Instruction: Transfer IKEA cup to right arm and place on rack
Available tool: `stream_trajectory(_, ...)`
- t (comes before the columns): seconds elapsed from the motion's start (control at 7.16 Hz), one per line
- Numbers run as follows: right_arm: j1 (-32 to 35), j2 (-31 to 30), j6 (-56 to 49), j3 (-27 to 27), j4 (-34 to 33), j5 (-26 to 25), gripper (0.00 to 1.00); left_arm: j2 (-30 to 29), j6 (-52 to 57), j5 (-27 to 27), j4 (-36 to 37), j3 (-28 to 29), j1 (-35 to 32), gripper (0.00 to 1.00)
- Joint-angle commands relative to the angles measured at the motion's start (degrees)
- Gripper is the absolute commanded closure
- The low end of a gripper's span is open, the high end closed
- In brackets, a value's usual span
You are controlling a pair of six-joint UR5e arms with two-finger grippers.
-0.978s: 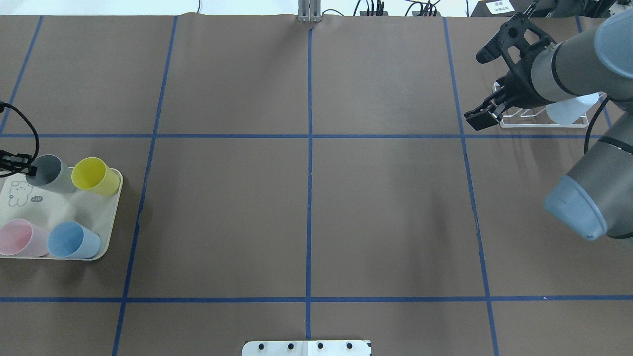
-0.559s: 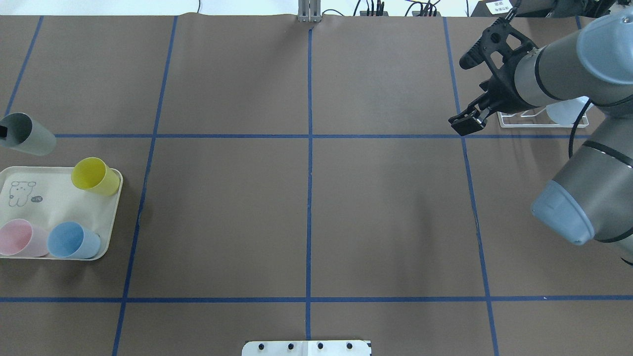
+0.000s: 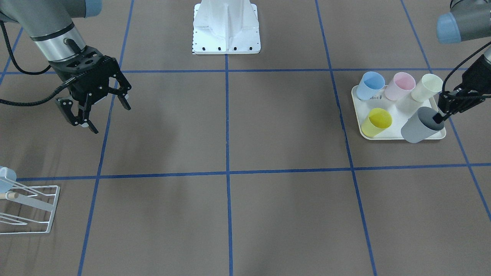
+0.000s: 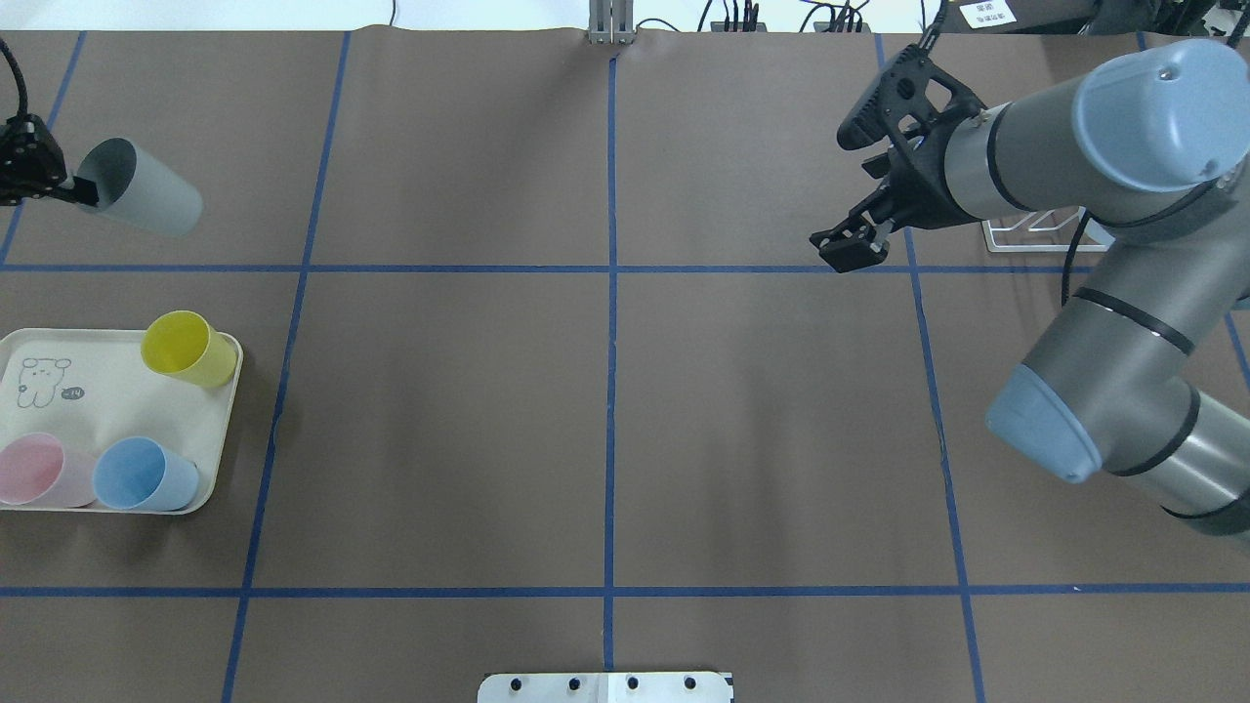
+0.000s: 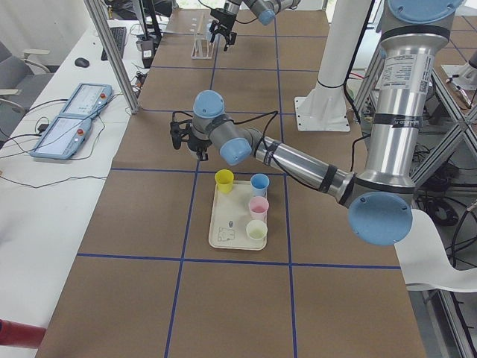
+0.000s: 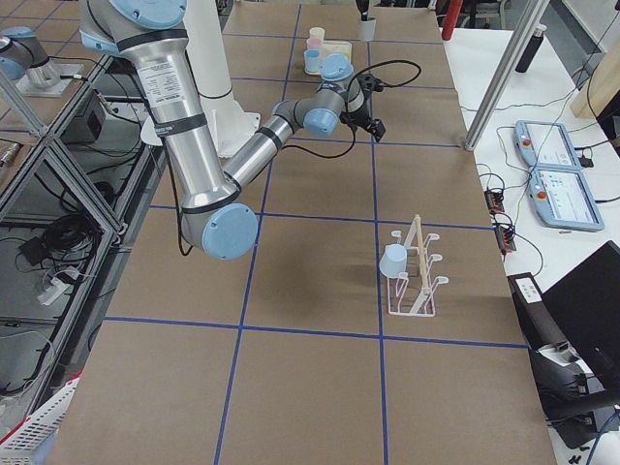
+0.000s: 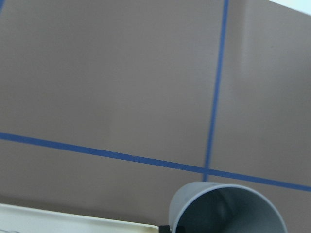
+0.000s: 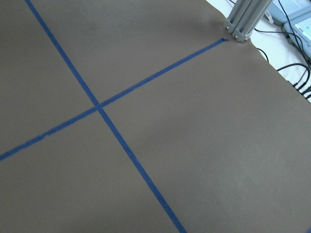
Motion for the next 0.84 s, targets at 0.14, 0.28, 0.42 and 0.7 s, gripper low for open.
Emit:
stream_trajectory(0.14,-1.91,5.26,-0.11,-5.04,4.33,-0.21,0.01,-9.36,-16.95,-5.90,-0.62,-0.58,0.60,1.00)
stream_trajectory(0.28,-2.78,5.26,-0.20,-5.04,8.33,-1.08,0.02,-10.86,-19.58,-10.09,-0.70,-0.05,0.95,1.00)
stream_trajectory(0.42,-4.45,5.26,-0.20,-6.00,15.77,-3.35,0.02,-13.31,-22.74,-11.18,-0.79,-0.13,2.00,1.00)
stream_trajectory(0.7,-8.13,7.70,-0.11,-12.47,30.19,-8.70,0.01,-18.40,-28.98,-10.93,-0.88,-0.14,8.65,1.00)
